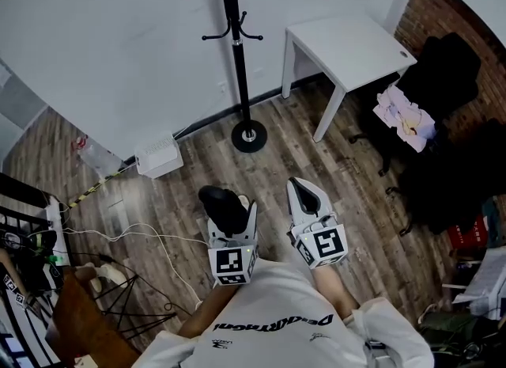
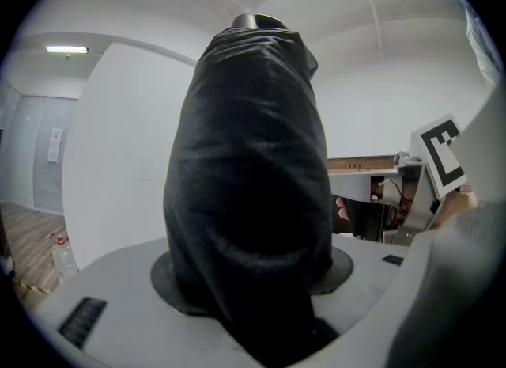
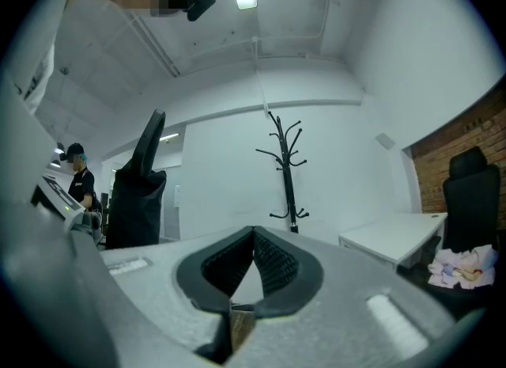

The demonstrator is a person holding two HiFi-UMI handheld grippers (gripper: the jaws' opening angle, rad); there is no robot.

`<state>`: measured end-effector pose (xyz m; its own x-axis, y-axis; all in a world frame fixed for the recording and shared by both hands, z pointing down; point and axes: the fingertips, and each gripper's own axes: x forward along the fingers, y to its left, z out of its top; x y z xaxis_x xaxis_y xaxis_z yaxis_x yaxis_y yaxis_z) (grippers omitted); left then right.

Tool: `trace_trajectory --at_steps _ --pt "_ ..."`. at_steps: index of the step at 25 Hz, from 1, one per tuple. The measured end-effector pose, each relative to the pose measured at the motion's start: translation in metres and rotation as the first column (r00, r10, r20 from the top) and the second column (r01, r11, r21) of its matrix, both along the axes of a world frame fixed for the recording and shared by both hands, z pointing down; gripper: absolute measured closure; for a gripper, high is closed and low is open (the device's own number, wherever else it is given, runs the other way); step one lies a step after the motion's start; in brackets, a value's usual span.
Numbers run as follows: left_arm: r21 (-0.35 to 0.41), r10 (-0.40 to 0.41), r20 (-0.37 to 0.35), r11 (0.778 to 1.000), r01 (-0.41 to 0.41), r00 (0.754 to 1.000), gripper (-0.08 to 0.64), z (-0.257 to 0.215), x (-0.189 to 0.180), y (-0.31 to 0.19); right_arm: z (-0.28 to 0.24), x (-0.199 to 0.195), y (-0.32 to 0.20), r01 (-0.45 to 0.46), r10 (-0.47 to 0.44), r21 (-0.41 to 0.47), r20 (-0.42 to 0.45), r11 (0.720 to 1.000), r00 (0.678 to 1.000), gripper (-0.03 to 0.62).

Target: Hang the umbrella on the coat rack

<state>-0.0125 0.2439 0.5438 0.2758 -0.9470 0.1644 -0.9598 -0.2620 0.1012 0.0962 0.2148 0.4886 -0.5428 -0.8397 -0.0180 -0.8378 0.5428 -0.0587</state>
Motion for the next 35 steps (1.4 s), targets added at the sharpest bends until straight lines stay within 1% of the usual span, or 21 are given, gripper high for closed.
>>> trace_trajectory --at_steps 4,9,13,17,21,24,30,35 --pt "0.011 0.009 -0.007 1.000 -0.009 1.000 0.324 -0.008 -0.017 -0.074 -0.006 -0.013 -0.067 -0.019 0.019 0.001 -0.011 1.000 1.000 0.595" --pt "0.011 0.027 -0.013 1.000 -0.027 1.000 0.322 -0.034 -0.040 -0.176 -0.032 -0.028 -0.161 -0.062 0.062 0.010 -0.007 0.998 0.998 0.595" --pt "-0.008 0.047 -0.047 0.999 -0.048 0.998 0.322 -0.052 -0.060 -0.245 -0.048 -0.049 -0.226 -0.088 0.088 0.015 -0.003 0.996 0.996 0.595" --pt "-0.005 0.076 -0.042 0.997 -0.077 0.996 0.322 -0.067 -0.078 -0.303 -0.060 -0.068 -0.281 -0.110 0.110 0.014 -0.008 0.994 0.994 0.595" --pt "0.004 0.113 -0.045 0.994 -0.113 0.993 0.324 -0.073 -0.091 -0.348 -0.060 -0.087 -0.324 -0.128 0.128 0.011 -0.021 0.992 0.992 0.595" --pt "0.011 0.132 -0.045 0.991 -0.132 0.990 0.322 -0.079 -0.095 -0.375 -0.063 -0.094 -0.347 -0.141 0.142 0.016 -0.032 0.990 0.989 0.595" --pt "0.025 0.151 -0.031 0.988 -0.150 0.988 0.324 -0.092 -0.093 -0.418 -0.067 -0.094 -0.381 -0.162 0.163 0.022 -0.030 0.986 0.986 0.595" --pt "0.022 0.135 -0.021 0.991 -0.134 0.991 0.322 -0.099 -0.086 -0.446 -0.069 -0.090 -0.400 -0.148 0.150 0.053 -0.054 0.988 0.987 0.595"
